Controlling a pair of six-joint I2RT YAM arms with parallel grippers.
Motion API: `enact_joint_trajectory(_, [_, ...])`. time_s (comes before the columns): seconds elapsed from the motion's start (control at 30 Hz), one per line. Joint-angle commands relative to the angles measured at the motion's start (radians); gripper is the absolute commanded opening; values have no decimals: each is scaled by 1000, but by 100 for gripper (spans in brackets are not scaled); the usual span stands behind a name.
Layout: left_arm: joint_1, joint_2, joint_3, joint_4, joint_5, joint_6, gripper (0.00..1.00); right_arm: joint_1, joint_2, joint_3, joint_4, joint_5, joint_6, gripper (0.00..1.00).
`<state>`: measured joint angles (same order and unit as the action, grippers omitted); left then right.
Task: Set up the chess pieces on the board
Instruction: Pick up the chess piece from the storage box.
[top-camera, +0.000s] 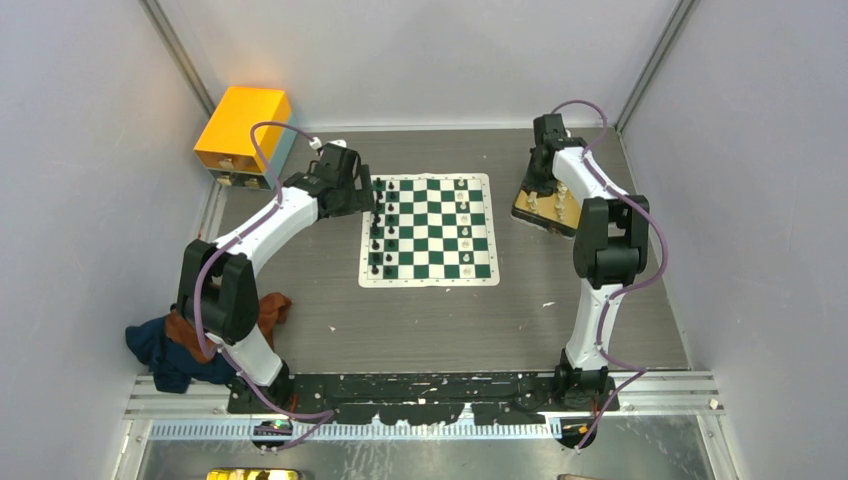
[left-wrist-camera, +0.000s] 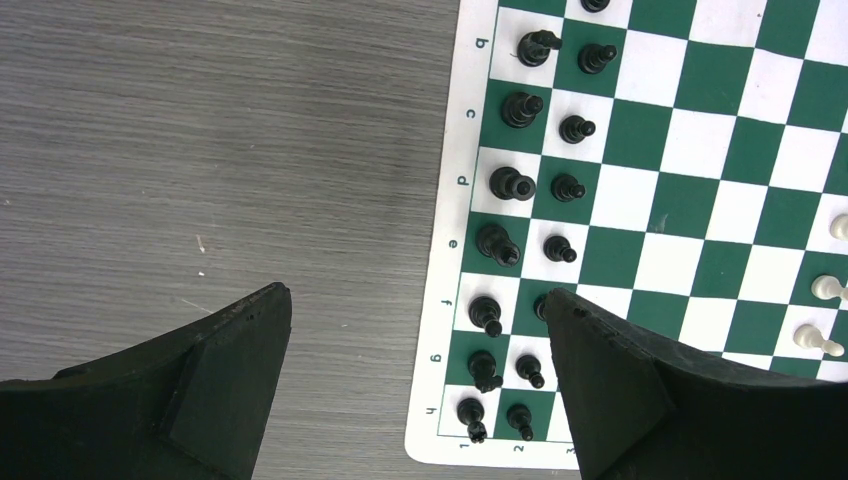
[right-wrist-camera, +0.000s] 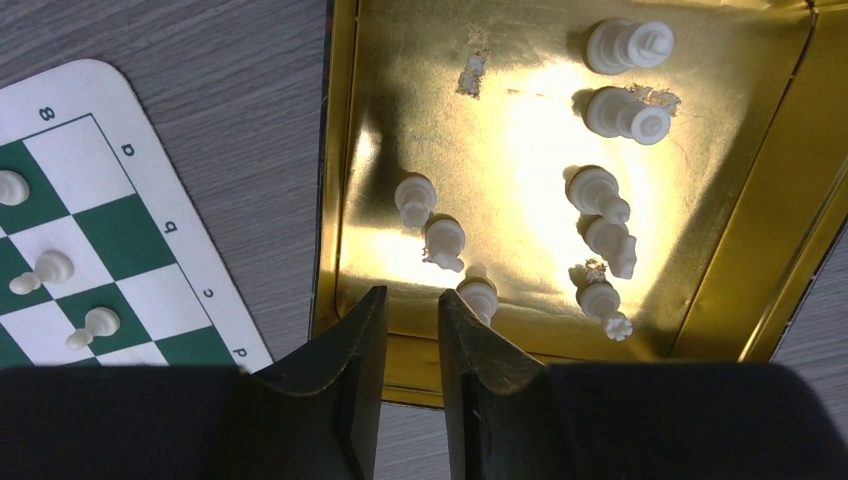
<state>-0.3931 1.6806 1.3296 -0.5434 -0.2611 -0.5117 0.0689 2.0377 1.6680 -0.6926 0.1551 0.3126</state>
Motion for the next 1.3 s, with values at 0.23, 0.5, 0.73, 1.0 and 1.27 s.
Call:
enact_joint_trajectory(0.23, [-3, 1, 26, 13, 5, 6, 98, -11, 42, 46, 51, -12, -1, 31])
enact_joint_trajectory(0.5, [-3, 12, 32, 11, 6, 6, 98, -18, 66, 60, 59, -26, -7, 30])
enact_joint_trajectory(0.73, [-3, 23, 42, 10, 8, 6, 97, -21, 80, 71, 61, -34, -14, 30])
enact_joint_trajectory(1.0, [-3, 32, 51, 8, 8, 6, 97, -25, 95, 100, 58, -35, -22, 30])
enact_joint_trajectory(1.27, [-4, 48, 71, 4, 6, 4, 97, -30, 117, 133, 50, -35, -27, 30])
